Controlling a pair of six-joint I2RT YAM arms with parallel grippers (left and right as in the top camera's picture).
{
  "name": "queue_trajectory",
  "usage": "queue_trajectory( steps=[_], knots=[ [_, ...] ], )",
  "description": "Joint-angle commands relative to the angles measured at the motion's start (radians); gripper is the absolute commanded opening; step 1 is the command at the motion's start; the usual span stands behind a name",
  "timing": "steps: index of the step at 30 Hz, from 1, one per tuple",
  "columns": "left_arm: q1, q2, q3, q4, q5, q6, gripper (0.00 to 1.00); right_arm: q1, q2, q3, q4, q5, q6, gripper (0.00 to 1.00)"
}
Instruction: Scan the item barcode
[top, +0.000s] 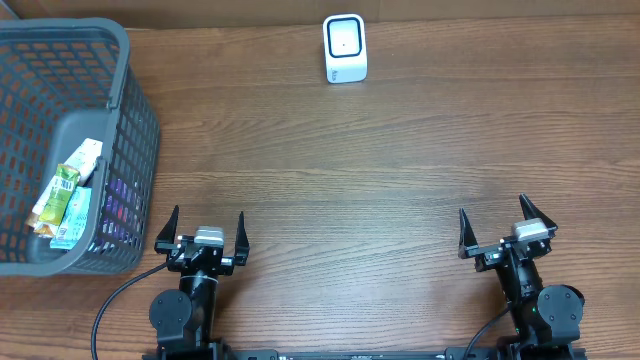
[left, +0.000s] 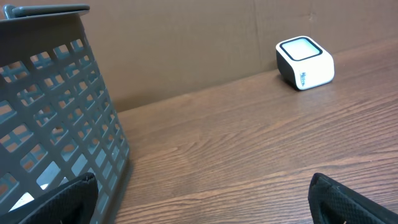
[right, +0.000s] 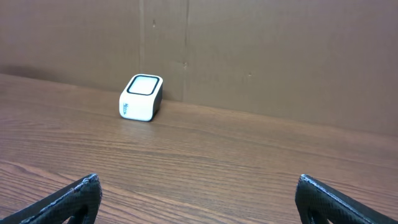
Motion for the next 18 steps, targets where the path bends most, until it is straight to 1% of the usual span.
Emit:
queue_trajectory(
  steps=[1, 18],
  knots=[
    [-0.007, -0.011, -0.006, 0.000, -0.011, 0.000, 1.00, 0.005, -0.010, -0.010, 0.006, -0.006, 0.003, 1.00],
    [-0.007, -0.011, -0.006, 0.013, -0.011, 0.011, 0.99, 0.005, -0.010, -0.010, 0.006, -0.006, 0.003, 1.00]
  ],
)
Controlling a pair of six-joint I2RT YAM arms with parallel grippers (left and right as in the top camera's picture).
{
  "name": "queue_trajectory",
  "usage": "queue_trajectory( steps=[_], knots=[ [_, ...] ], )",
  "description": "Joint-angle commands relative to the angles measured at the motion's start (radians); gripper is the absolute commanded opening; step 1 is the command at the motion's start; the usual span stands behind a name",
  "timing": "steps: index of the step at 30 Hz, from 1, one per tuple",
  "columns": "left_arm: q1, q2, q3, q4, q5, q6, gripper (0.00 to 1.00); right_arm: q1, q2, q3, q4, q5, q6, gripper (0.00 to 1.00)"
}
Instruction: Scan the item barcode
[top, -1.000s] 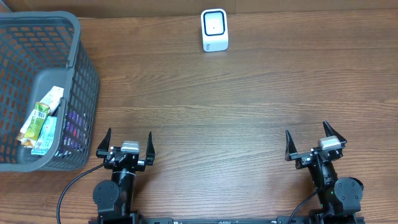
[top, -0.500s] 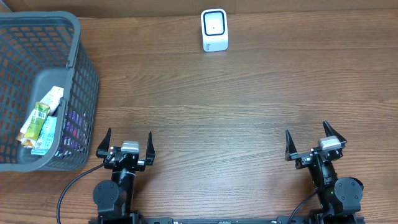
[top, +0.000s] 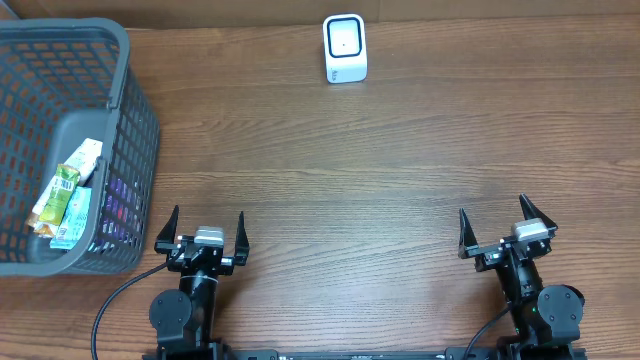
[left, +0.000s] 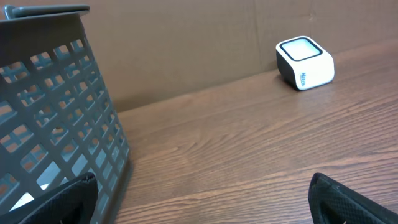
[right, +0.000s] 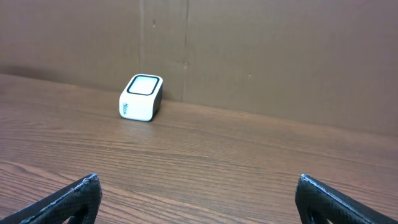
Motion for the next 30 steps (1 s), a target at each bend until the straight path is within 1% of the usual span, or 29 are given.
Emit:
queue_trajectory(
  steps=[1, 22, 27, 30],
  knots=[
    [-0.007, -0.011, -0.006, 0.010, -0.011, 0.011, 0.99, 0.005, -0.010, -0.010, 0.005, -0.005, 0.003, 1.00],
    [-0.007, -0.011, -0.006, -0.002, -0.010, 0.011, 0.99, 0.005, -0.010, -0.010, 0.005, -0.005, 0.003, 1.00],
    [-0.007, -0.011, -0.006, -0.002, -0.010, 0.011, 1.00, 0.005, -0.010, -0.010, 0.002, 0.049, 0.002, 1.00],
    [-0.007, -0.011, -0.006, -0.002, -0.010, 0.011, 0.99, 0.005, -0.010, -0.010, 0.001, 0.046, 0.004, 1.00]
  ],
)
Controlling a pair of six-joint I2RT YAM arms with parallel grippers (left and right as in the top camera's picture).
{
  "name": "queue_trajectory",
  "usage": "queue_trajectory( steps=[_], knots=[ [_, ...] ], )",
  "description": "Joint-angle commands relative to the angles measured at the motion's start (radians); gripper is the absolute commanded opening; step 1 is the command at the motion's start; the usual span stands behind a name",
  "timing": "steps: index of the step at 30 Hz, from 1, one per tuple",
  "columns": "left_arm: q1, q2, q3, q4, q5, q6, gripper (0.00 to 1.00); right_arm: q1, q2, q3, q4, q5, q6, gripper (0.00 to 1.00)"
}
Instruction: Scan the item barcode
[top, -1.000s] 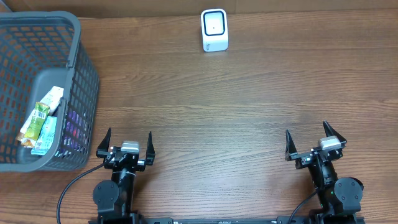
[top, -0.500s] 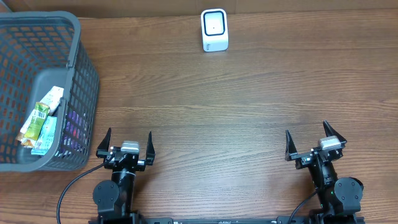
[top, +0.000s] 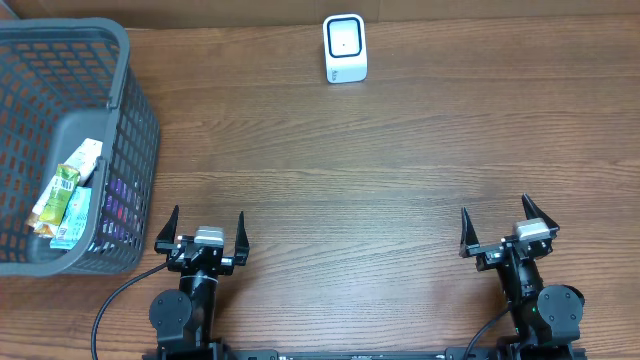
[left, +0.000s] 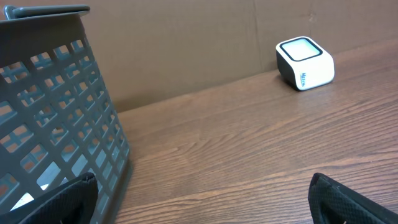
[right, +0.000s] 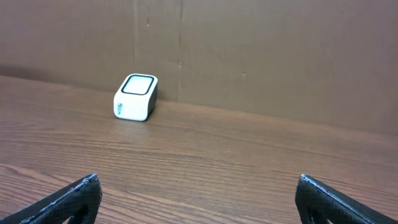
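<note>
A white barcode scanner (top: 345, 47) with a dark-framed window stands at the table's far middle; it also shows in the left wrist view (left: 305, 63) and right wrist view (right: 135, 97). Several snack packets (top: 66, 193) lie in the grey mesh basket (top: 120, 60) at the far left. My left gripper (top: 200, 229) rests open at the near edge, right beside the basket's near corner. At the near right, my right gripper (top: 494, 226) is open too. Neither holds anything.
A brown cardboard wall (right: 249, 50) backs the wooden table (top: 400, 150). The basket wall (left: 56, 118) fills the left of the left wrist view, close to the left finger.
The right wrist view has shifted a little: the scanner sits slightly further left and higher in it. In the overhead view the right gripper has barely moved. The left arm is unchanged.
Both grippers stood open at the near edge at both earlier moments, with the packets in the basket and the scanner at the far middle. Only a slight turn of the right wrist shows by now.
</note>
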Motion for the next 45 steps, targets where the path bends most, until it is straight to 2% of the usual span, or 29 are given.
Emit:
queue_trajectory(
  steps=[1, 9, 16, 24, 29, 31, 35, 42, 45],
  knots=[
    [-0.007, -0.011, -0.005, -0.001, -0.009, 0.010, 1.00, 0.005, -0.010, -0.010, 0.002, 0.024, 0.018, 1.00],
    [-0.007, -0.011, 0.029, 0.021, -0.010, -0.188, 1.00, 0.005, -0.010, 0.000, -0.008, 0.000, 0.163, 1.00],
    [-0.007, 0.026, 0.153, -0.007, -0.010, -0.193, 1.00, 0.005, -0.010, 0.104, -0.101, -0.041, 0.162, 1.00],
    [-0.007, 0.253, 0.411, -0.088, 0.074, -0.203, 1.00, 0.005, 0.045, 0.355, -0.268, -0.094, 0.188, 1.00],
    [-0.007, 0.493, 0.706, -0.188, 0.112, -0.202, 1.00, 0.005, 0.208, 0.583, -0.358, -0.146, 0.188, 1.00],
    [-0.007, 0.579, 0.825, -0.257, 0.129, -0.202, 1.00, 0.005, 0.289, 0.670, -0.379, -0.146, 0.188, 1.00],
    [-0.007, 0.787, 1.141, -0.507, 0.149, -0.202, 0.99, 0.005, 0.505, 0.891, -0.481, -0.200, 0.188, 1.00],
    [-0.007, 1.159, 1.768, -1.028, 0.148, -0.199, 0.99, 0.005, 0.892, 1.326, -0.840, -0.265, 0.187, 1.00],
    [-0.007, 1.267, 1.930, -1.181, 0.147, -0.198, 1.00, 0.005, 1.015, 1.473, -0.980, -0.265, 0.187, 1.00]
  ],
)
